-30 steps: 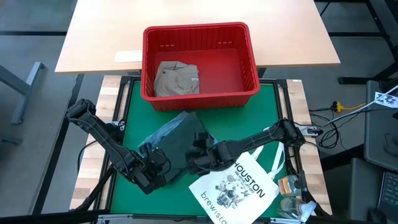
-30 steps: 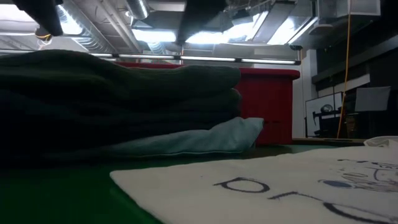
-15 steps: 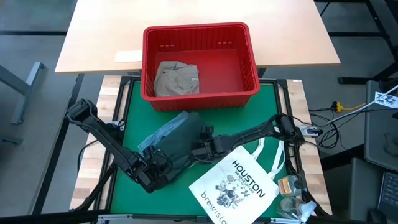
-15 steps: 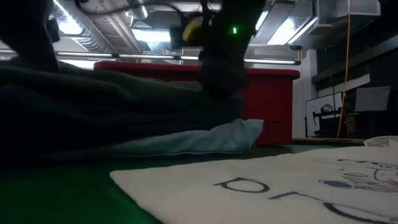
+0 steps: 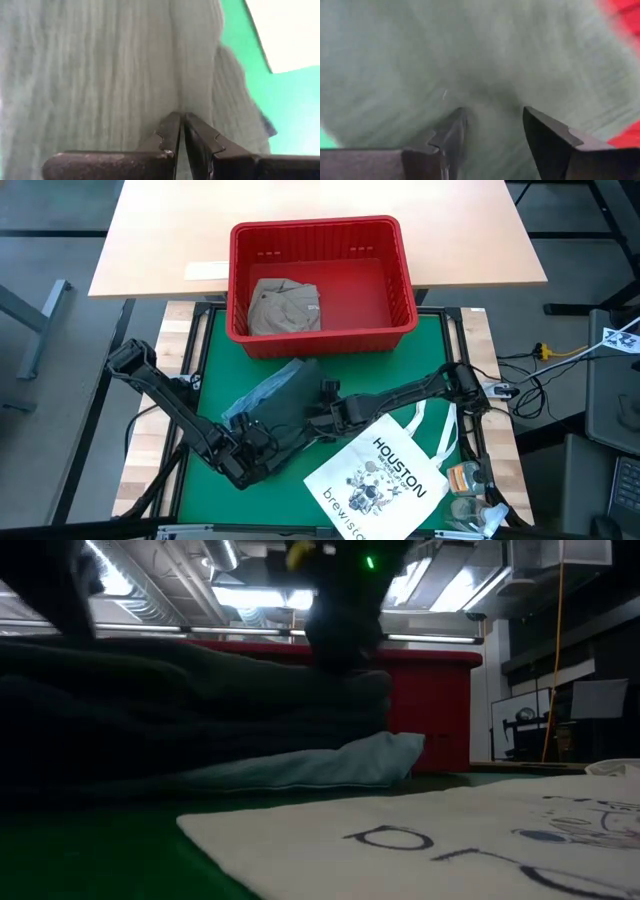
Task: Fold Laundry from Bin
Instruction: Stack the dark green shirt on top of the gray shorts
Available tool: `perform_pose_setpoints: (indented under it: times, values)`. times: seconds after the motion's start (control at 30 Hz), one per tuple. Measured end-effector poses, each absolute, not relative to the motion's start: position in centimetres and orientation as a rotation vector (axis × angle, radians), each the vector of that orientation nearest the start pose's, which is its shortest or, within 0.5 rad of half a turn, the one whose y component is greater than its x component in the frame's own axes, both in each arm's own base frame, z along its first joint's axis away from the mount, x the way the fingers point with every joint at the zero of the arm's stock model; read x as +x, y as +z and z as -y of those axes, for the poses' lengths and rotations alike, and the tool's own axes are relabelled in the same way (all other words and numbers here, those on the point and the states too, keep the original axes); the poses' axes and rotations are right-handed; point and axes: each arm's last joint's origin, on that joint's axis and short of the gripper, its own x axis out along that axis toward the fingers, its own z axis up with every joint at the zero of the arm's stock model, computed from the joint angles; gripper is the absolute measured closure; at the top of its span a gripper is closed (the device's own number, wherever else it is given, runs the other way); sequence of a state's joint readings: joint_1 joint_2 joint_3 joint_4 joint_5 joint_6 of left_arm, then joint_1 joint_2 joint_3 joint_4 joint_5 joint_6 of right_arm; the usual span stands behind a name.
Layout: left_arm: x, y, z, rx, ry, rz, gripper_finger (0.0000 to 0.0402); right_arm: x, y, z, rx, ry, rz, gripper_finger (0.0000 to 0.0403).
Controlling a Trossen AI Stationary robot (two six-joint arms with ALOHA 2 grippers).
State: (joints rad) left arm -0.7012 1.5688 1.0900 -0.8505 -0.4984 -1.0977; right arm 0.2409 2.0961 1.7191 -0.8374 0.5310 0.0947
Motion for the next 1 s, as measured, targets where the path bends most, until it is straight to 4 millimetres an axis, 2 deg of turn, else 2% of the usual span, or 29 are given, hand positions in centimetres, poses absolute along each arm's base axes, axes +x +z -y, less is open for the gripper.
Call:
perform_pose_setpoints:
  times: [0.17, 0.33, 0.43, 0.53, 0.73, 0.87, 1.0]
  values:
    - [23.0, 23.4, 17.0, -0.198, 0.451, -1.03, 0.0379, 43.5, 23.8, -8.7, -0.415, -0.317, -1.024, 0.0203]
    - [22.9, 23.5, 16.5, -0.175, 0.484, -1.054, 0.0379, 44.5, 24.4, -7.2, -0.398, -0.349, -0.958, 0.0203]
    - [22.8, 23.2, 16.1, -0.156, 0.507, -1.072, 0.0379, 45.1, 23.8, -5.5, -0.367, -0.369, -0.964, 0.0203]
    - [22.4, 22.5, 15.4, -0.134, 0.555, -1.095, 0.0379, 45.7, 22.3, -3.8, -0.32, -0.356, -1.011, 0.0203]
    - [21.7, 19.9, 13.5, -0.116, 0.669, -1.141, 0.0379, 46.8, 19.5, -0.9, -0.222, -0.341, -1.057, 0.0203]
    - [21.5, 19.4, 13.1, -0.154, 0.694, -1.171, 0.0379, 46.9, 19.1, -0.1, -0.199, -0.334, -1.071, 0.0203]
    - [21.8, 20.0, 13.4, -0.18, 0.676, -1.187, 0.0379, 46.8, 19.6, -0.2, -0.203, -0.333, -1.066, 0.0203]
